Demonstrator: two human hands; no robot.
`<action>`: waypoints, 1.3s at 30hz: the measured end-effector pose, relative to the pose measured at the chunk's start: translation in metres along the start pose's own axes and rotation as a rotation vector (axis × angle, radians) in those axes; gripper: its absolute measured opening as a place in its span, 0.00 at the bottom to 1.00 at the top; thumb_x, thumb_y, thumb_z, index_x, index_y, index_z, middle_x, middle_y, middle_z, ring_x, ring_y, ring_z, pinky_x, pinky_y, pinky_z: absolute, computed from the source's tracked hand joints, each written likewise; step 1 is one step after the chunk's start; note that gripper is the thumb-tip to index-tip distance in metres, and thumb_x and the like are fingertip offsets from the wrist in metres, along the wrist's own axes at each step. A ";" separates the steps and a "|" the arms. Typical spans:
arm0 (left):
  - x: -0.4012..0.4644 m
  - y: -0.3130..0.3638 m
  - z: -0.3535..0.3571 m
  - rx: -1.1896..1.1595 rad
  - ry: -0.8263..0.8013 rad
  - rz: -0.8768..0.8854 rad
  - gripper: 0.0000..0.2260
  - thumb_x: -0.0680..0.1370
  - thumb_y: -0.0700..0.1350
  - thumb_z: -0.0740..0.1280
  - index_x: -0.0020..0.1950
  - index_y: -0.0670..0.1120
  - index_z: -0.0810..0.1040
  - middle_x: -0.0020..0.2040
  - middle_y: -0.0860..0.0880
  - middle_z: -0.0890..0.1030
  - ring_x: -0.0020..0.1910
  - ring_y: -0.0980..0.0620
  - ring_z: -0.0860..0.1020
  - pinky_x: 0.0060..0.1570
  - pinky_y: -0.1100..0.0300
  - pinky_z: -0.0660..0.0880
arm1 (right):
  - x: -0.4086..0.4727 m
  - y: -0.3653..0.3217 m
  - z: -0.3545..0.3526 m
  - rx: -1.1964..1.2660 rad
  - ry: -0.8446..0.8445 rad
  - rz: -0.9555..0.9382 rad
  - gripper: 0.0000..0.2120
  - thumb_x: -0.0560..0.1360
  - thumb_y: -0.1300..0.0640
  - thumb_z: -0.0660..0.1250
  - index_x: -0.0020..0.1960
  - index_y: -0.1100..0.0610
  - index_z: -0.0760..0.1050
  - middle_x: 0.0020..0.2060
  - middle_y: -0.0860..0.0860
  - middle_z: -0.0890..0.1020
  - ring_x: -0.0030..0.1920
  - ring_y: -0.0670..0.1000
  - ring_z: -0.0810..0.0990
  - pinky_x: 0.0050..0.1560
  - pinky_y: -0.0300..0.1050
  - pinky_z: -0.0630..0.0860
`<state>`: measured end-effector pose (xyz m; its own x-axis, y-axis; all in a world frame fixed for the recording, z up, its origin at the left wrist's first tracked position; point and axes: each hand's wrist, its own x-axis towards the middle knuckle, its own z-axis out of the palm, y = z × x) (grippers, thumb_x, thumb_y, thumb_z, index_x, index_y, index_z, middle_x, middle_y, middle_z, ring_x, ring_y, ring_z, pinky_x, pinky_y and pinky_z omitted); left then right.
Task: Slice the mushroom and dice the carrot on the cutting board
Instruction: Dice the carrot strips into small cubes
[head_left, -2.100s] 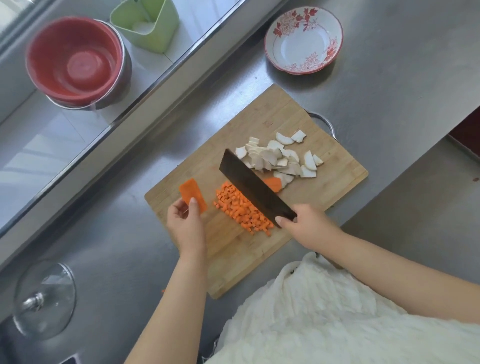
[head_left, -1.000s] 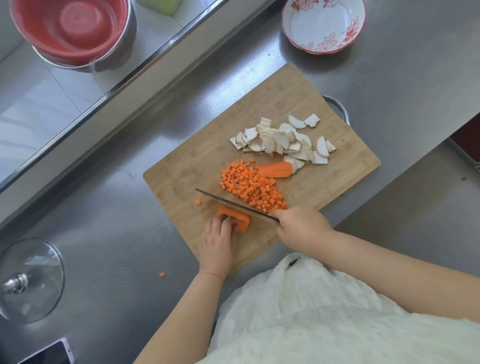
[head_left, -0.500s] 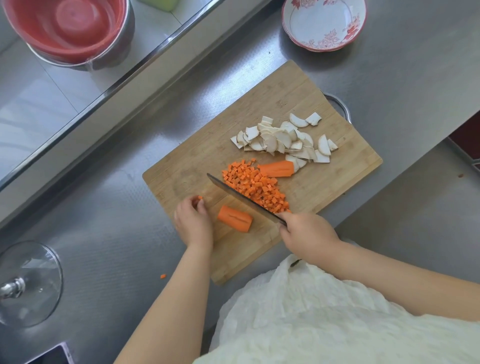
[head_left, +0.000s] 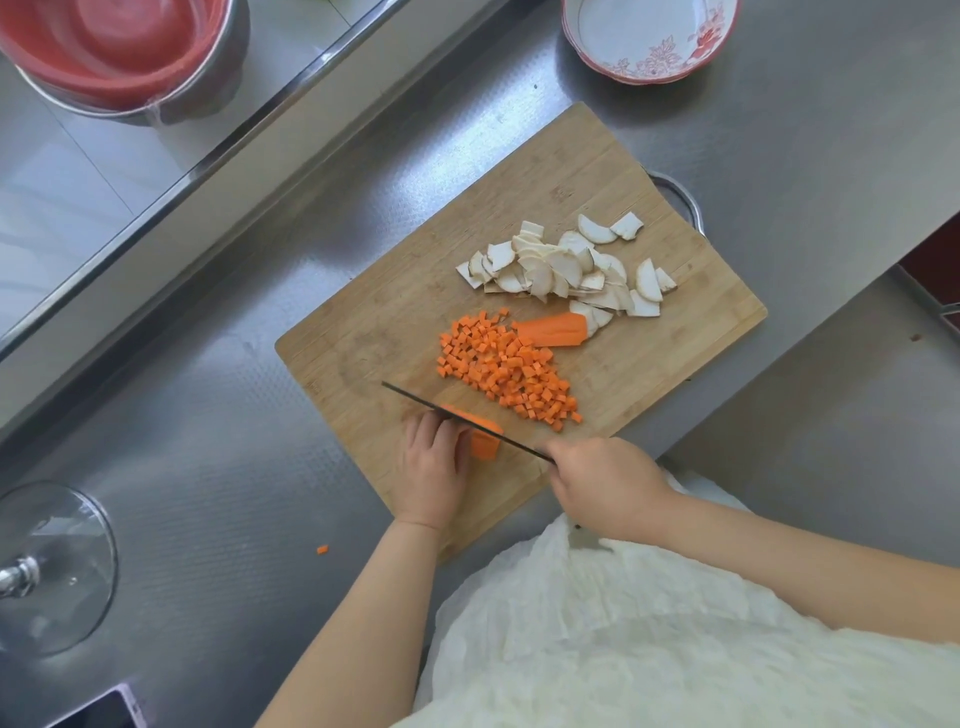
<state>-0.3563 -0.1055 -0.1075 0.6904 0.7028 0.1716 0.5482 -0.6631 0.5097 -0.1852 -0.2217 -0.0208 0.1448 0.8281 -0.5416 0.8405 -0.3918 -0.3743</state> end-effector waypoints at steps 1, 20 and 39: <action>-0.001 -0.001 0.000 0.005 0.004 0.002 0.02 0.77 0.41 0.63 0.49 0.46 0.73 0.43 0.41 0.79 0.46 0.44 0.72 0.45 0.52 0.70 | 0.001 -0.001 0.001 0.000 -0.011 0.003 0.11 0.79 0.56 0.55 0.57 0.52 0.73 0.41 0.52 0.82 0.41 0.57 0.81 0.32 0.46 0.72; -0.008 0.000 0.002 0.046 -0.012 -0.032 0.19 0.83 0.48 0.57 0.42 0.38 0.79 0.42 0.42 0.79 0.44 0.47 0.71 0.44 0.56 0.70 | 0.006 -0.003 0.001 -0.041 -0.106 0.069 0.11 0.78 0.61 0.56 0.56 0.52 0.73 0.35 0.51 0.77 0.33 0.54 0.73 0.26 0.42 0.63; -0.016 0.007 0.000 -0.015 0.015 -0.149 0.04 0.77 0.41 0.60 0.50 0.44 0.72 0.47 0.40 0.76 0.47 0.45 0.70 0.46 0.48 0.72 | 0.015 -0.023 -0.012 0.021 -0.238 0.271 0.11 0.75 0.69 0.58 0.52 0.60 0.75 0.50 0.56 0.80 0.44 0.56 0.76 0.39 0.44 0.69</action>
<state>-0.3637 -0.1209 -0.1066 0.5945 0.7971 0.1061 0.6370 -0.5473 0.5429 -0.1965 -0.1959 -0.0113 0.2332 0.5772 -0.7826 0.7770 -0.5945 -0.2070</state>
